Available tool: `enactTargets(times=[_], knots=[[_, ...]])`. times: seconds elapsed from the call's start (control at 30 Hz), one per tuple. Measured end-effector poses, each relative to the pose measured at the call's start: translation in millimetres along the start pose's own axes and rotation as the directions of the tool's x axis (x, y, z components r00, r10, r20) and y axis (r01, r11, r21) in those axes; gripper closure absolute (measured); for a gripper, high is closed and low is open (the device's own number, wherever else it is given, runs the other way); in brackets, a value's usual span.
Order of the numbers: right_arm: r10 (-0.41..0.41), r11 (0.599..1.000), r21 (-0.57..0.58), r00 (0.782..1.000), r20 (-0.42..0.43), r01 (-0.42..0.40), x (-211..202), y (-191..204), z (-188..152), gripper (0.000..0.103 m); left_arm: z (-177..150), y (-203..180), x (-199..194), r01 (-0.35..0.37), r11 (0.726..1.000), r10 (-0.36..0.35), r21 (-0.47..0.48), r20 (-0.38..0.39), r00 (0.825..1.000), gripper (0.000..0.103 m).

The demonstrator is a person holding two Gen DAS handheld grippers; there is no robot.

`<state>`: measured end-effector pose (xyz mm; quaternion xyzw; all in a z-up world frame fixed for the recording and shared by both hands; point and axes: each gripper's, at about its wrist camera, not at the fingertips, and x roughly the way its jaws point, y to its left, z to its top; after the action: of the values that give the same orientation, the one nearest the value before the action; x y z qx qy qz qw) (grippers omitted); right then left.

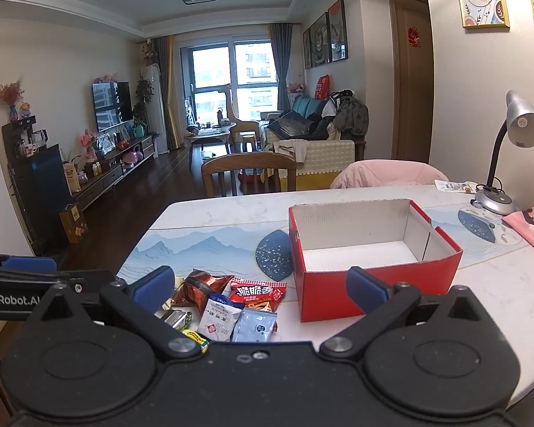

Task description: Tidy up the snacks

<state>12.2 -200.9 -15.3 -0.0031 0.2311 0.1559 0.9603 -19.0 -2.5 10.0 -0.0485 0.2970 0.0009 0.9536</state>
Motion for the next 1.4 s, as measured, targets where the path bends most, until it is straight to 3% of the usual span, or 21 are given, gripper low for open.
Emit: enactTargets(times=[0.8, 1.17, 1.4], knots=[[-0.018, 0.999, -0.032, 1.0, 0.019, 0.019, -8, 5, 4, 0.0, -1, 7, -2, 0.002, 1.0, -0.002, -0.01, 0.004, 1.0, 0.015], [0.098, 0.995, -0.03, 0.995, -0.035, -0.099, 24, 4, 0, 0.003, -5, 24, 26, -0.057, 0.997, 0.054, -0.049, -0.066, 0.996, 0.015], [0.143, 0.987, -0.059, 0.979, -0.143, -0.152, 58, 5, -14, 0.003, -19, 38, 53, -0.08, 0.994, 0.067, -0.076, -0.16, 0.985, 0.015]])
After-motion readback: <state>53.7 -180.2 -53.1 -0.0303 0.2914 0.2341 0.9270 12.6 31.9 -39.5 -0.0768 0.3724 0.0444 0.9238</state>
